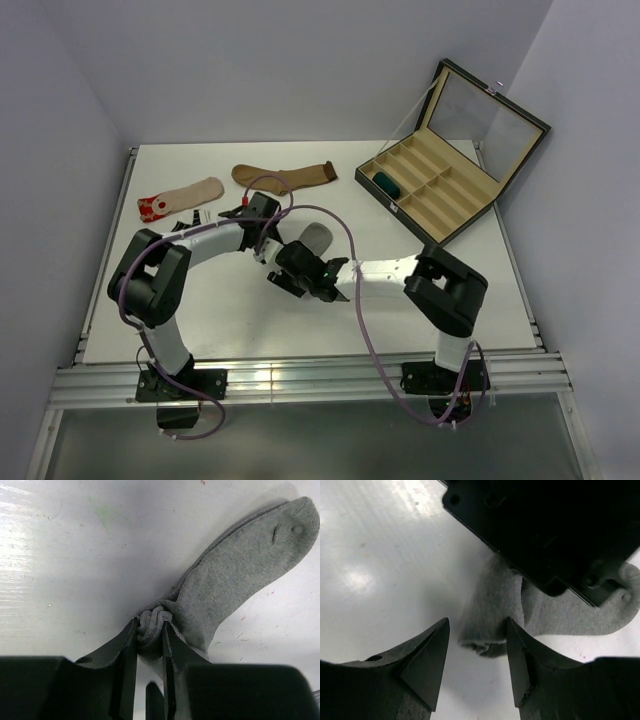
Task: Roll the socks
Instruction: Roll the sock at the center of the board.
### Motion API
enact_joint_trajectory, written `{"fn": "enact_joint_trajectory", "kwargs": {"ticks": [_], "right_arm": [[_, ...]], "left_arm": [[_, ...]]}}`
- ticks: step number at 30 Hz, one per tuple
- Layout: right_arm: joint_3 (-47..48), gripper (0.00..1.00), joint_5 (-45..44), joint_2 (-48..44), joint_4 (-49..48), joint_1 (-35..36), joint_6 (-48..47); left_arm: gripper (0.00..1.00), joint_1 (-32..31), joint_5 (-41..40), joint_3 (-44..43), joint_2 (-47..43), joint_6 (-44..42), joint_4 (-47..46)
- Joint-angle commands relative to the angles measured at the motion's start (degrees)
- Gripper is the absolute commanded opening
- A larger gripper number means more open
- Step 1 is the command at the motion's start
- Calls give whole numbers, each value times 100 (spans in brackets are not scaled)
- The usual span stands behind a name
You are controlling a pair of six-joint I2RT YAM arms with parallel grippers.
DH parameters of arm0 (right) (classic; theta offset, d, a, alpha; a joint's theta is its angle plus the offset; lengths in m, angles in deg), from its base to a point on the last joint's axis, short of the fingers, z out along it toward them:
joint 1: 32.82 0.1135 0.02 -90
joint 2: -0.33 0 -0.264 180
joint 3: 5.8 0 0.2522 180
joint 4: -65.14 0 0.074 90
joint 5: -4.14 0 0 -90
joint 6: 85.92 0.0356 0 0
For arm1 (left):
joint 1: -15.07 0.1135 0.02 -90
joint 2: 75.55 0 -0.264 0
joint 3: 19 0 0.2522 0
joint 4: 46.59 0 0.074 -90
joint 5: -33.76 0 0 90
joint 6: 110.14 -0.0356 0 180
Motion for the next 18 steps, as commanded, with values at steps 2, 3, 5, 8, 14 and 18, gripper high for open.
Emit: {"fn": "enact_joint_trajectory", "kwargs": {"ticks": [2, 3, 5, 8, 14, 18], "right_arm": [[256, 56, -678, 463, -118, 107, -245], [247, 54, -731, 516, -83, 125, -262], [212, 53, -767, 631, -56, 142, -236], [124, 43, -767, 727, -4, 142, -175], [124, 0, -162, 772, 330, -15, 36], [220, 0, 1571, 299, 750, -575, 438]], "left_arm": [[18, 25, -165, -12, 286, -336, 405], [19, 25, -156, -12, 295, -363, 406], [19, 25, -130, -21, 295, -389, 406], [20, 25, -94, -64, 304, -442, 397], [40, 33, -217, -170, 49, -539, 353], [62, 138, -522, -101, -563, -373, 196]]}}
